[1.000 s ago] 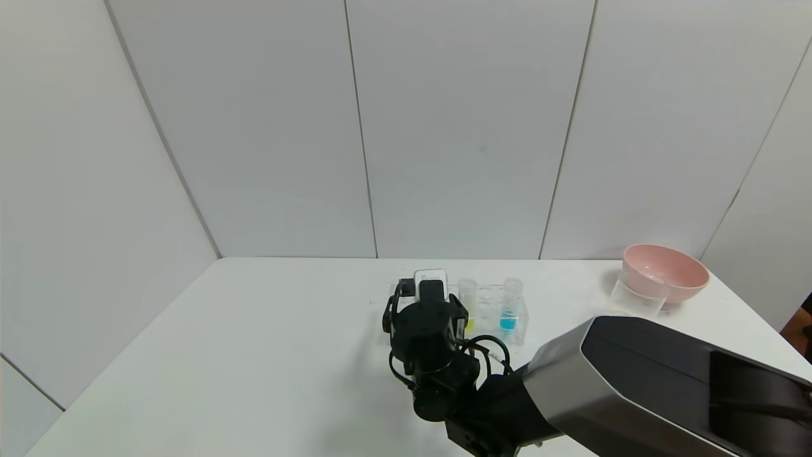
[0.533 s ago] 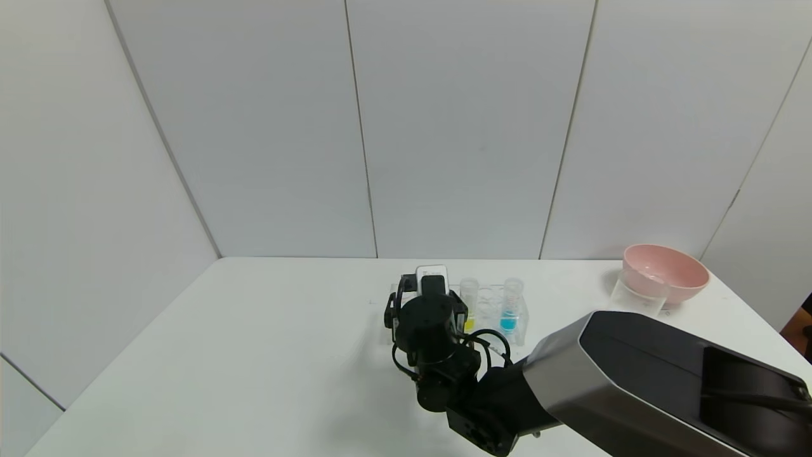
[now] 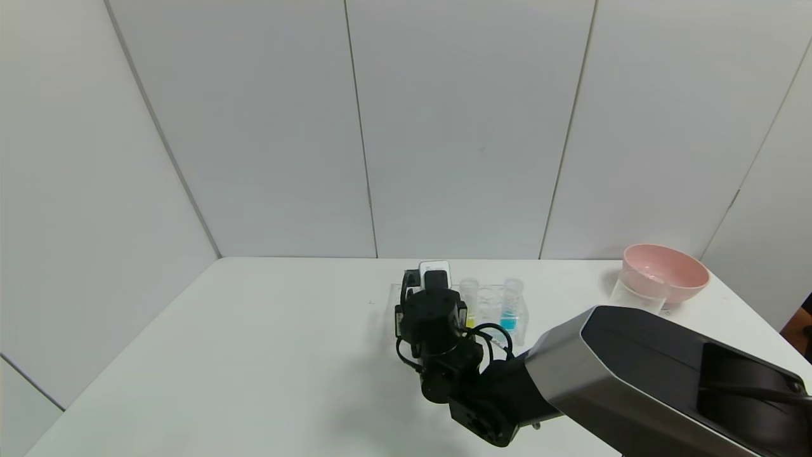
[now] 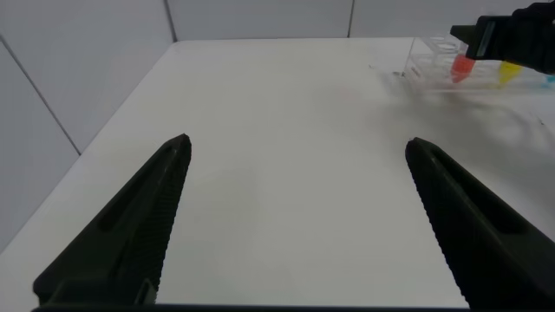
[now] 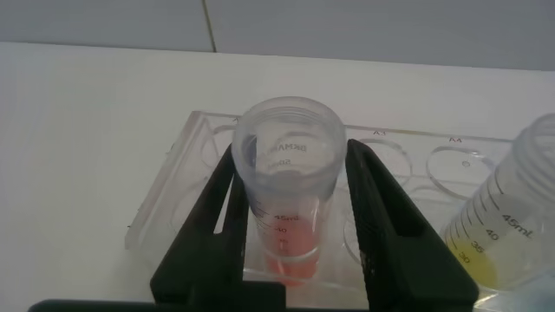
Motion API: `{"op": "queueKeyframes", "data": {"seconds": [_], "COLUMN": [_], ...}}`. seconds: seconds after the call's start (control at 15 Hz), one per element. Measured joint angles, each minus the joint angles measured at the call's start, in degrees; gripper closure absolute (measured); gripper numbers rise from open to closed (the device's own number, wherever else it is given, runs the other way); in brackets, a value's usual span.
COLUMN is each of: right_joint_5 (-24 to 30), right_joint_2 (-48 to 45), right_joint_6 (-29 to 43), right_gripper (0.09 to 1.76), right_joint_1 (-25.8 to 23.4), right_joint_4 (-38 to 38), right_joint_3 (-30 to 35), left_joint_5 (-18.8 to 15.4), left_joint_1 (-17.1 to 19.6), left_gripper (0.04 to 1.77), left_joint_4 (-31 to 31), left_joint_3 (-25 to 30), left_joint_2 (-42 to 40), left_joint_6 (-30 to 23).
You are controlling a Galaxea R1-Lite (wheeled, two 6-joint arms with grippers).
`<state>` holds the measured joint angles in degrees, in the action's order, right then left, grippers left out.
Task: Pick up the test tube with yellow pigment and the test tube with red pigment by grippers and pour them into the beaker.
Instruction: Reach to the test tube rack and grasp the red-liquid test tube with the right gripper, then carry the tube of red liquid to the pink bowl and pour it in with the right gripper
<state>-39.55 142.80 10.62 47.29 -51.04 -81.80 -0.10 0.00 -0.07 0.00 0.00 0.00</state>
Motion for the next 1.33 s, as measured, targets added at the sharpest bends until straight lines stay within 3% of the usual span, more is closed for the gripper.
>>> {"op": "queueKeyframes", "data": {"seconds": [0.07, 0.67, 1.33], "right_joint_5": [0.17, -0.09, 0.2], "right_joint_2": [0.06, -1.18, -8.62], "right_joint_6": [-0.02, -0.5, -8.02], "right_gripper": [1.3, 1.29, 1.29], "right_joint_1": [0.0, -0.11, 0.8], "right_joint_4": [0.0, 1.58, 2.38], "right_joint_3": [-0.23, -1.39, -7.31], "left_joint_5": [0.0, 0.0, 0.0], "left_joint_1": [0.0, 0.0, 0.0], "left_gripper": [0.05, 0.05, 0.05], "left_joint_4": [0.0, 0.0, 0.0], "left_joint_3": [0.0, 0.0, 0.0], "left_joint_2": [0.0, 0.0, 0.0], "left_joint_6": [0.0, 0.0, 0.0]}}
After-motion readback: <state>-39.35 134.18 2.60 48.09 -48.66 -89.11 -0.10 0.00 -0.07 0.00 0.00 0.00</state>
